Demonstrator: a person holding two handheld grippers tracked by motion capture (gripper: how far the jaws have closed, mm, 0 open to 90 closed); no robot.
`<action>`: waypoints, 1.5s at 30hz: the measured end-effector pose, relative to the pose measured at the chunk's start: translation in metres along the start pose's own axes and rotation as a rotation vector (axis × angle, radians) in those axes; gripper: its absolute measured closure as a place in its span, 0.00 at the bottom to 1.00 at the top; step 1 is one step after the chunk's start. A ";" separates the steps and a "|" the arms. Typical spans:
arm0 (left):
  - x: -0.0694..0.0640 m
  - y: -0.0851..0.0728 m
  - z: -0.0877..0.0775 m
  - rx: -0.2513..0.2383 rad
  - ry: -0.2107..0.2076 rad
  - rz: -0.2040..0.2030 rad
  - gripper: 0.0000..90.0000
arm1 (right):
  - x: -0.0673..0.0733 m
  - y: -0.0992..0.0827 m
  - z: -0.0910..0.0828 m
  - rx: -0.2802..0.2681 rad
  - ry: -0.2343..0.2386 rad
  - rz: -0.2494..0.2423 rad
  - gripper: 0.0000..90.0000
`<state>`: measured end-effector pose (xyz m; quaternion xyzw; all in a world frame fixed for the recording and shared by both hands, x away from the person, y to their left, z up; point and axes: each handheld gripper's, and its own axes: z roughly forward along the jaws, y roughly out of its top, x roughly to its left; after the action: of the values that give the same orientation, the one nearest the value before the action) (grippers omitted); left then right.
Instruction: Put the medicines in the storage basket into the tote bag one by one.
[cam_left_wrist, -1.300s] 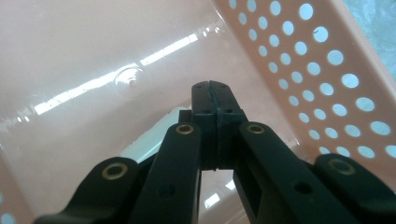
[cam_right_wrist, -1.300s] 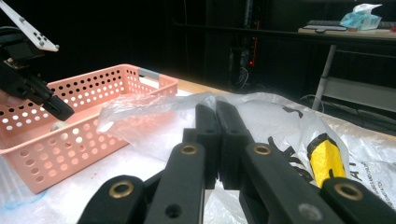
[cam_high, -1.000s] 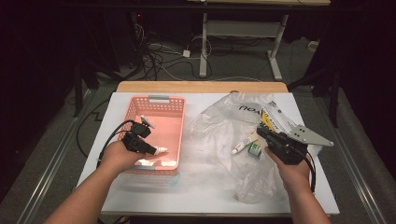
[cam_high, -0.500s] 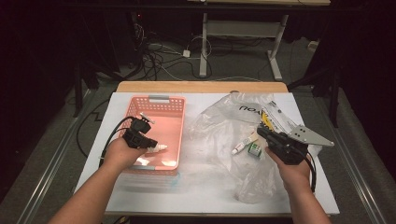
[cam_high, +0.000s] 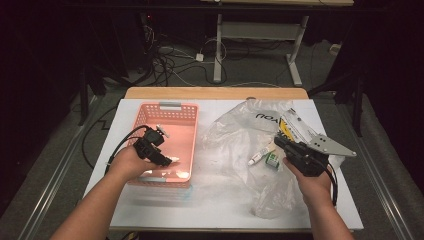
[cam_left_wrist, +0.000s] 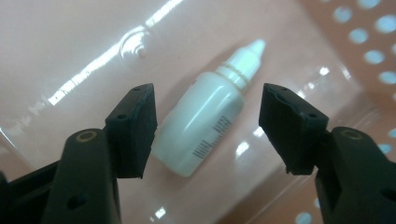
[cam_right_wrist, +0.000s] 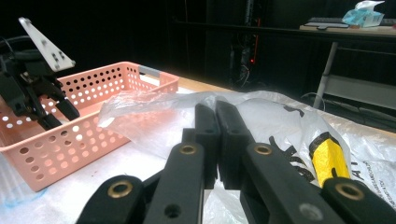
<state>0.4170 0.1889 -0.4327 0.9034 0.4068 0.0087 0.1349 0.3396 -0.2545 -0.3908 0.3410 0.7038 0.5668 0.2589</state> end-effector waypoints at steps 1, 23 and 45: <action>0.000 0.001 0.002 0.018 -0.003 0.007 0.40 | 0.000 0.000 0.000 0.001 -0.001 0.002 0.99; 0.005 0.012 0.018 0.101 0.005 0.059 0.63 | 0.000 0.000 0.000 0.003 0.000 -0.001 0.99; -0.017 -0.002 -0.019 -0.174 -0.004 -0.063 0.64 | 0.000 0.001 -0.001 -0.003 -0.002 -0.002 0.99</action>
<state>0.4023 0.1823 -0.4129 0.8750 0.4327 0.0377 0.2138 0.3385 -0.2549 -0.3894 0.3403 0.7031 0.5673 0.2608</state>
